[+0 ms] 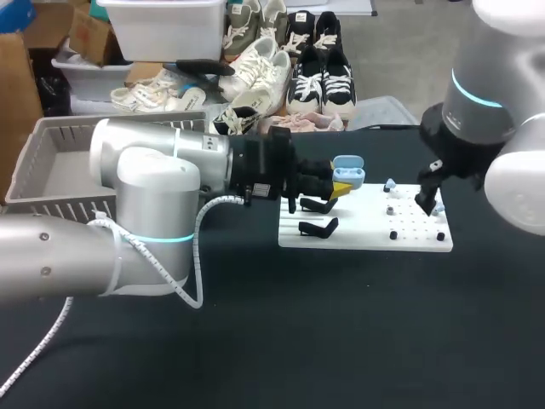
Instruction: Pick up each earbud case from the left stands, insert the matching earbuds, close the lid, and place the case in the box.
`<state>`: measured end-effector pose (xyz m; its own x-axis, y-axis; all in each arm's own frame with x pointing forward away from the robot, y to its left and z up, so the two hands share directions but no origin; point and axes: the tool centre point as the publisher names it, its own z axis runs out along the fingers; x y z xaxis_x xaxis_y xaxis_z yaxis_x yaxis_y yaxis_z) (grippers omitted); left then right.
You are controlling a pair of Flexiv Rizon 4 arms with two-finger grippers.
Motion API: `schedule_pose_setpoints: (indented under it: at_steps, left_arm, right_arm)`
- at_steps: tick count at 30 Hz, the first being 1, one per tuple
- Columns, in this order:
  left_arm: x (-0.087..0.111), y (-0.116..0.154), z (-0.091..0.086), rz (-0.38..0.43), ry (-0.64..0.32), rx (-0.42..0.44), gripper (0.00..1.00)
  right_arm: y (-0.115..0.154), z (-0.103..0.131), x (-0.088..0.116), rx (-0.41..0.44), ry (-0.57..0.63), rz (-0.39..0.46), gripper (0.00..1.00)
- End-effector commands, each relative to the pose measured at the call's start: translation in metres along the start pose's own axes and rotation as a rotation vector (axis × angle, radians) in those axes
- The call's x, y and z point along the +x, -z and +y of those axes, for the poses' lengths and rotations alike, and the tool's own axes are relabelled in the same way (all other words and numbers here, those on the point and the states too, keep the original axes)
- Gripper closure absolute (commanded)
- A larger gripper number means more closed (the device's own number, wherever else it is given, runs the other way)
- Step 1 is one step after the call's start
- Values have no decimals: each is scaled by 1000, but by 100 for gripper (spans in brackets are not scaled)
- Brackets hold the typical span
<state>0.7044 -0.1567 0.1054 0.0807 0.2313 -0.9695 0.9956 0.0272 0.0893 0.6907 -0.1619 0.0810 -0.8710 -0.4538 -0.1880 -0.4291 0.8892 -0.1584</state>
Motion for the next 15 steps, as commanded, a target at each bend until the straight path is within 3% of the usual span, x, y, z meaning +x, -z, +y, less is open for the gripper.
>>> schedule_pose_setpoints:
  at_steps: [1,15]
  left_arm:
    - [1,0,-1,-3,-1,-4,100]
    - [1,0,-1,-3,-1,-4,100]
  right_arm:
    - [-15,-4,-4,-37,1,-7,0]
    - [-41,-13,-7,-40,-19,-54,0]
